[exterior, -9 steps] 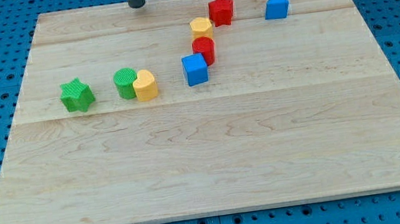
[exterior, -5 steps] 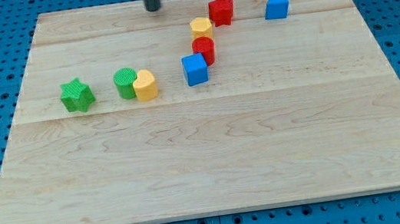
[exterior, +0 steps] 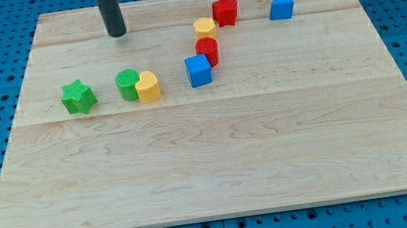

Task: Separate the yellow heart and the green circle

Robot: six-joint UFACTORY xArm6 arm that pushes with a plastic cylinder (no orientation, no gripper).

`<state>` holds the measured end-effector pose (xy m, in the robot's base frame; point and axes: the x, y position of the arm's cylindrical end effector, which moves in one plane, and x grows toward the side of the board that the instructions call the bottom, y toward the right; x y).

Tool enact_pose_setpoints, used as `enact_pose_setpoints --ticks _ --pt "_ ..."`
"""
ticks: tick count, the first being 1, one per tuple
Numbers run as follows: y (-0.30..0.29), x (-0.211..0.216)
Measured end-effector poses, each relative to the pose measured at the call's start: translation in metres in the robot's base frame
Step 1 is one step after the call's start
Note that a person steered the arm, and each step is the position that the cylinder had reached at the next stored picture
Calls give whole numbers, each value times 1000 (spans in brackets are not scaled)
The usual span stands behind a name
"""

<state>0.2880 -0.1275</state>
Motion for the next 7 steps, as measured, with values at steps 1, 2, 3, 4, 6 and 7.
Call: enact_pose_setpoints --ticks 1,2,3,4,6,7 --pt "31 53" --pt "18 98" --pt "65 130" --pt "40 143" --pt "8 205" --pt "-50 185"
